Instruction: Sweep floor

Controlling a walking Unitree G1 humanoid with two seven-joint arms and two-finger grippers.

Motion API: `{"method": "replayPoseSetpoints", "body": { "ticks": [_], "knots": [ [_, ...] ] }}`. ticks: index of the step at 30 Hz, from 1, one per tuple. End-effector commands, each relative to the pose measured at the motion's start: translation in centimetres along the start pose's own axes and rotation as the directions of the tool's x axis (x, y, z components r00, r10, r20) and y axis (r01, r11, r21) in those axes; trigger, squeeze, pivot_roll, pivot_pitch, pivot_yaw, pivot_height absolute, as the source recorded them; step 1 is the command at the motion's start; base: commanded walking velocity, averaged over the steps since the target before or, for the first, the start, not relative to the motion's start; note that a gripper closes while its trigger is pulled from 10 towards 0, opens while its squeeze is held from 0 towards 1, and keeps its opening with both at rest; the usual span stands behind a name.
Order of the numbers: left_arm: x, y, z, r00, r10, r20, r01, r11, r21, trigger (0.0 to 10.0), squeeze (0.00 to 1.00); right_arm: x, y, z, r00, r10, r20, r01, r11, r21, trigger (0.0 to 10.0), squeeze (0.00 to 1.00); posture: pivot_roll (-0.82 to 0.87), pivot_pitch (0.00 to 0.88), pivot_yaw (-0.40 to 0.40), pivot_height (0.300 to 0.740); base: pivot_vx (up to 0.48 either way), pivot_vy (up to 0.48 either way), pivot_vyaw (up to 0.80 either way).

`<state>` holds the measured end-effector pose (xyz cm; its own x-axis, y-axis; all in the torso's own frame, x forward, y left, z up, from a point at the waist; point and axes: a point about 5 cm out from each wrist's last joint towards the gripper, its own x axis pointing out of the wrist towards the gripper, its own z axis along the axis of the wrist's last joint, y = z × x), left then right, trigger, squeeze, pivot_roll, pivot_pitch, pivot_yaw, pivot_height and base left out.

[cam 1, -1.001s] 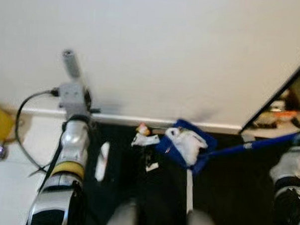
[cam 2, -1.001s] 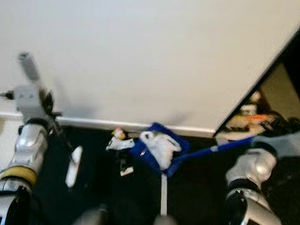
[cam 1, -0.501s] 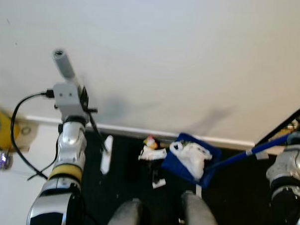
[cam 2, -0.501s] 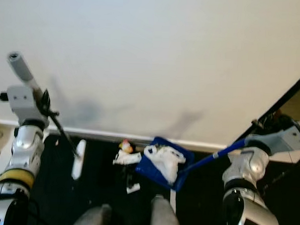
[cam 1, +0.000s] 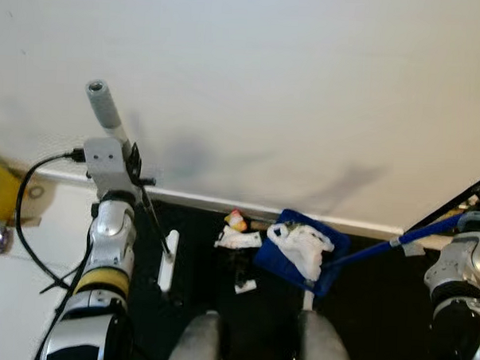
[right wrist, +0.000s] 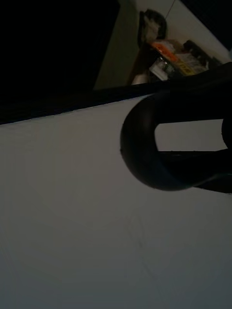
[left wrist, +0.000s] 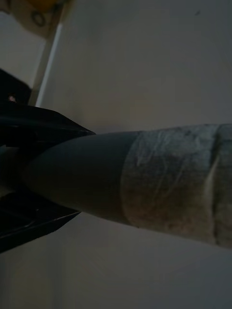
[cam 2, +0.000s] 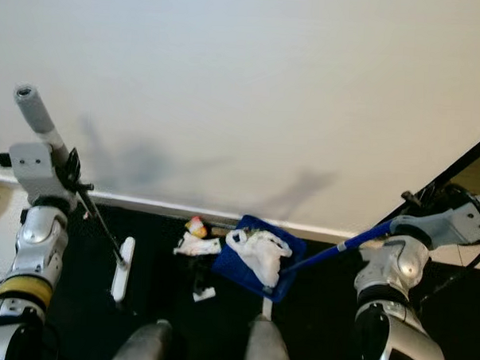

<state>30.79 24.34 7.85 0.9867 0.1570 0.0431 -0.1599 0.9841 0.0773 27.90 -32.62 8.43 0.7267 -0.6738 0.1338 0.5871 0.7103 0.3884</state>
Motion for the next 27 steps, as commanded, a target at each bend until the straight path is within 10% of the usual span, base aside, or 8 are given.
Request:
{"method": "replayPoseSetpoints", "body": {
  "ticks": [1, 27],
  "knots": [
    [0.5, -0.4, 1.0, 0.999, -0.023, 0.045, 0.024, 1.000, -0.013, 10.0, 0.00, 0.5, -0.5, 1.2, 0.997, -0.040, 0.070, 0.038, 0.999, 0.030, 10.0, 0.00, 0.02, 0.078, 0.035, 0.731, 0.000, 0.000, 0.00],
    [0.4, 0.6, 1.0, 0.998, -0.037, 0.044, 0.037, 0.999, -0.004, 10.0, 0.00, 1.6, 1.9, 1.9, 0.982, 0.186, 0.035, -0.180, 0.976, -0.121, 10.0, 0.00, 0.01, 0.118, 0.033, 0.731, 0.000, 0.000, 0.00]
  ]
}}
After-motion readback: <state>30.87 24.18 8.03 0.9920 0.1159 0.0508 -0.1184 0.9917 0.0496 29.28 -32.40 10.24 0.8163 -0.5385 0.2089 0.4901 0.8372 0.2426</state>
